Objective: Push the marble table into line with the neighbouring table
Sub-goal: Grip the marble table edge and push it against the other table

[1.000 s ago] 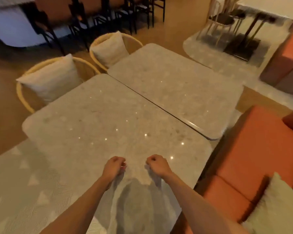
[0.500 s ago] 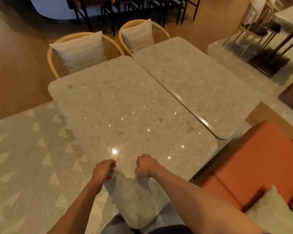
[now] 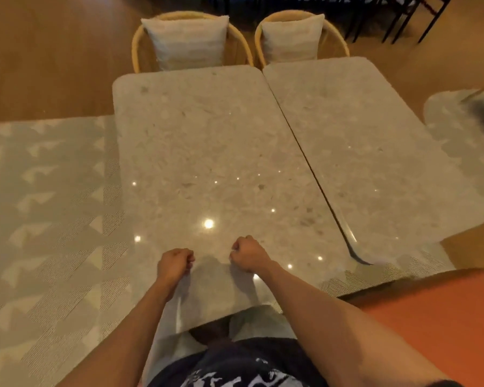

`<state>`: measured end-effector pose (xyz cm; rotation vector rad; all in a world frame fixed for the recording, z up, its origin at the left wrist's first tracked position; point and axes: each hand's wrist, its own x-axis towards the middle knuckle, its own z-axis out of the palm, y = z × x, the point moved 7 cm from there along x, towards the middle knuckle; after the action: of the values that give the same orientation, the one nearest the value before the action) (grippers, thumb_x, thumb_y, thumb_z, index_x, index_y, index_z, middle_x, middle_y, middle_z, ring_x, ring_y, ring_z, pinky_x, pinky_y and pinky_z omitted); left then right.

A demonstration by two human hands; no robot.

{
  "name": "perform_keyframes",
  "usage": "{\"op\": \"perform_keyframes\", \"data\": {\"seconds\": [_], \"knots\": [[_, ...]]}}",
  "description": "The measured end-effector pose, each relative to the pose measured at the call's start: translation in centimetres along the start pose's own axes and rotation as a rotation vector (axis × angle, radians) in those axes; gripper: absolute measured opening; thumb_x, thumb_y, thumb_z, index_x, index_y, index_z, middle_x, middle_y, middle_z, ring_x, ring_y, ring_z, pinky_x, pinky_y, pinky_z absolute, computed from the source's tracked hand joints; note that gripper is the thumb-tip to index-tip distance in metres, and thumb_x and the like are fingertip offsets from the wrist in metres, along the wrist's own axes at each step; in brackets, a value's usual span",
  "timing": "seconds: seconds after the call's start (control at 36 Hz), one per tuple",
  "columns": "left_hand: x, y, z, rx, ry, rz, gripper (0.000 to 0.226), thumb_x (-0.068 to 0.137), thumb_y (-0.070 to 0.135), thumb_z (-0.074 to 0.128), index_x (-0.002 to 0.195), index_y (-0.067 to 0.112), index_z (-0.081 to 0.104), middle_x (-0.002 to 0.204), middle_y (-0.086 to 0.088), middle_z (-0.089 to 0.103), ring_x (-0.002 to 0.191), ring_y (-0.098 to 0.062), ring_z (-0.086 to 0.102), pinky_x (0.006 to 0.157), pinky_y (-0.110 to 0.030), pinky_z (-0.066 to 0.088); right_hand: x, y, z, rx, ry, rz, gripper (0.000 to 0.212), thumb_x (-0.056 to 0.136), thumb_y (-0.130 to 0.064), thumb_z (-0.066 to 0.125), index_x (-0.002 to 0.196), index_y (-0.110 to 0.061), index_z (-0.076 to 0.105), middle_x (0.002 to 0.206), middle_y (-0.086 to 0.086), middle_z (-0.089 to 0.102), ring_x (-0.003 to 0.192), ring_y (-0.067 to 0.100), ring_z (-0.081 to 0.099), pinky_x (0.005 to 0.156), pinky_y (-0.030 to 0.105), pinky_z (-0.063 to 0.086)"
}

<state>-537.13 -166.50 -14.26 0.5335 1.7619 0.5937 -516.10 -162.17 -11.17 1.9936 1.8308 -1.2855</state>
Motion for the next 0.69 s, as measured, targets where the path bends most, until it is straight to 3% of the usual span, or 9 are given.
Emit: {"op": "perform_keyframes", "data": {"seconds": [0.08,0.14,0.25,0.36,0.47,0.5,0.58,0.64,0.69], "knots": [[-3.3,-2.1,2.6,0.039,0.134,-0.012,0.018,0.083,0.018,0.063,0.079,0.004,0.073,0.081,-0.013,0.072,0.071,-0.022,0.061,0.068,-0.032,0.051,-1.5,3.6,0.0,0.094,0.011,-0.028,0.028,0.095,-0.013,0.048,0.100,0.008,0.065,0.107,0.021,0.066,0.104,0.034,0.060,0.083,0.035,0.045],[-4.6,-2.5,3.9,0.057,0.162,0.009,0.017,0.083,0.017,0.062,0.081,0.005,0.073,0.082,-0.009,0.071,0.072,-0.019,0.060,0.064,-0.029,0.048,-3.0,5.7,-0.2,0.141,0.097,0.027,0.024,0.096,-0.015,0.045,0.082,-0.003,0.060,0.085,0.009,0.062,0.084,0.026,0.058,0.069,0.031,0.042],[-7.5,-5.2,6.2,0.011,0.298,-0.001,0.015,0.085,0.013,0.061,0.083,0.004,0.073,0.086,-0.009,0.072,0.083,-0.026,0.064,0.077,-0.036,0.052,-5.7,9.9,1.4,0.130,0.177,0.142,0.032,0.097,-0.029,0.043,0.071,-0.015,0.057,0.066,-0.008,0.051,0.068,0.018,0.057,0.053,0.027,0.032],[-10.3,-7.3,8.1,-0.008,0.414,0.000,0.020,0.088,0.017,0.055,0.077,0.008,0.069,0.078,-0.007,0.069,0.079,-0.027,0.064,0.071,-0.034,0.048,-7.4,11.9,2.8,0.124,0.229,0.228,0.048,0.100,-0.037,0.035,0.084,-0.007,0.069,0.077,0.003,0.064,0.073,0.023,0.058,0.063,0.030,0.039],[-11.5,-9.9,10.7,0.070,0.284,-0.114,0.042,0.093,0.038,0.042,0.085,0.006,0.067,0.079,-0.011,0.069,0.076,-0.030,0.064,0.076,-0.041,0.051,-9.2,15.3,4.8,0.358,0.155,0.390,0.064,0.100,-0.050,0.029,0.093,-0.005,0.074,0.093,0.012,0.073,0.085,0.028,0.066,0.080,0.037,0.053],[-11.6,-10.7,11.6,0.007,0.247,-0.159,0.046,0.094,0.042,0.041,0.083,0.005,0.066,0.073,-0.011,0.067,0.071,-0.030,0.062,0.071,-0.041,0.051,-9.4,16.1,5.1,0.464,0.146,0.426,0.065,0.099,-0.055,0.031,0.098,-0.005,0.073,0.095,0.014,0.073,0.088,0.031,0.068,0.084,0.042,0.055],[-12.0,-12.3,14.5,-0.539,0.176,-0.355,0.047,0.096,0.052,0.046,0.082,0.009,0.057,0.065,-0.009,0.058,0.058,-0.025,0.052,0.055,-0.033,0.043,-9.3,18.5,5.4,0.893,0.156,0.521,0.059,0.097,-0.056,0.048,0.112,-0.002,0.065,0.100,0.017,0.072,0.092,0.034,0.070,0.088,0.049,0.056],[-11.6,-11.5,15.5,-0.783,0.102,-0.373,0.047,0.096,0.057,0.047,0.100,0.012,0.060,0.089,-0.013,0.065,0.077,-0.025,0.062,0.061,-0.034,0.053,-8.7,19.3,5.3,1.225,0.136,0.549,0.051,0.096,-0.048,0.057,0.118,-0.003,0.062,0.102,0.014,0.069,0.092,0.030,0.067,0.081,0.043,0.058],[-10.9,-10.2,15.5,-1.065,0.065,-0.330,0.048,0.096,0.056,0.050,0.118,0.015,0.060,0.115,-0.013,0.065,0.101,-0.027,0.063,0.082,-0.040,0.058,-7.7,20.3,4.2,1.513,0.138,0.539,0.048,0.095,-0.042,0.061,0.127,-0.006,0.056,0.112,0.014,0.065,0.101,0.029,0.063,0.083,0.042,0.056]]}}
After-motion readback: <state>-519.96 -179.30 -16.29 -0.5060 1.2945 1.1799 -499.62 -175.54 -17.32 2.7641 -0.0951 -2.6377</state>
